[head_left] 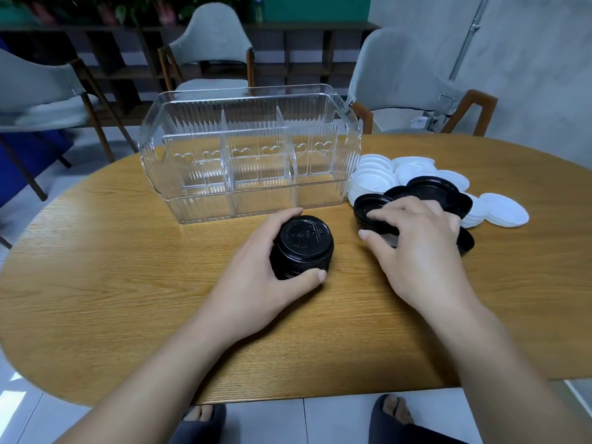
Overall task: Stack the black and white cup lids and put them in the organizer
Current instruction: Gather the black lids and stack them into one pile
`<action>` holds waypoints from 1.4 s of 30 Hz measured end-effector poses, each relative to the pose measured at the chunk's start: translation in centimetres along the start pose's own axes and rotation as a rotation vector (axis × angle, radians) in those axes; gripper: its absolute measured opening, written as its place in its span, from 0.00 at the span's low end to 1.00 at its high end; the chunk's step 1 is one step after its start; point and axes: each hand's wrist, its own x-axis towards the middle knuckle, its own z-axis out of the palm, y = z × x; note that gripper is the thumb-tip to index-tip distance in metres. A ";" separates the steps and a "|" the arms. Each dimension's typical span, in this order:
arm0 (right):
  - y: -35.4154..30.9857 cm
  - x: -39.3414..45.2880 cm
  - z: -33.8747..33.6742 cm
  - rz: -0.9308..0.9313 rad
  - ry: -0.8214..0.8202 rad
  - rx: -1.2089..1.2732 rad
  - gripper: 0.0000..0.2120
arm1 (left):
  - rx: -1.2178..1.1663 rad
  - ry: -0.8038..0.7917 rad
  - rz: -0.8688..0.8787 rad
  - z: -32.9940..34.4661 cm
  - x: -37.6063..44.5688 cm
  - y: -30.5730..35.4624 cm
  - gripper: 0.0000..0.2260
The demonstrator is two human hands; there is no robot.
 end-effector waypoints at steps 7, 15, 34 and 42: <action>-0.2 -0.2 -0.4 -0.041 0.036 -0.001 0.05 | -0.018 -0.018 0.011 -0.5 -0.4 -0.1 0.38; -1.7 -0.6 -0.5 -0.044 -0.103 0.188 0.10 | -0.020 -0.015 0.013 -0.9 -0.5 -0.1 0.39; -3.8 -0.8 -1.7 0.131 -0.160 0.699 0.06 | -0.026 -0.024 -0.009 -2.7 -1.4 -0.6 0.38; -5.2 -0.4 -2.2 0.326 -0.080 1.119 0.10 | -0.058 -0.041 0.002 -3.3 -1.7 -0.3 0.48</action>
